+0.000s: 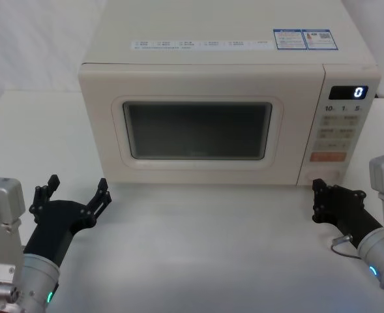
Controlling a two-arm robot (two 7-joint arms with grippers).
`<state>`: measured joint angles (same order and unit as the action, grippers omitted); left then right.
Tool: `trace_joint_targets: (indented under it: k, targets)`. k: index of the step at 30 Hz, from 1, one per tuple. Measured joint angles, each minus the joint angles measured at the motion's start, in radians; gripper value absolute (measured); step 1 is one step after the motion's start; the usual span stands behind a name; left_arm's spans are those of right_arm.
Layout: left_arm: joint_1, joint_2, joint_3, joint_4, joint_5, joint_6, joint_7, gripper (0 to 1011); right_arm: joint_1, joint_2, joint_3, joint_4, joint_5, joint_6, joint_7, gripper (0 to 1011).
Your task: Press the button to open the microwave door with one hand; close the microwave door with the other hand.
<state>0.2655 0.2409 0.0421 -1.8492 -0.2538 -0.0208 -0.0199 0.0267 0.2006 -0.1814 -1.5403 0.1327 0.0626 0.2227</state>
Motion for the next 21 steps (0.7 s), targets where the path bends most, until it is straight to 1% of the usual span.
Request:
trace_joint_targets:
  k: [7,21]
  targets:
    - [0.000,0.000,0.000,0.000,0.000,0.000,0.000,1001,0.019,-0.002,0.001,0.039,0.013,-0.026,0.002,0]
    - [0.000,0.000,0.000,0.000,0.000,0.000,0.000,1001,0.050,-0.019,0.003,0.110,0.035,-0.066,-0.004,0]
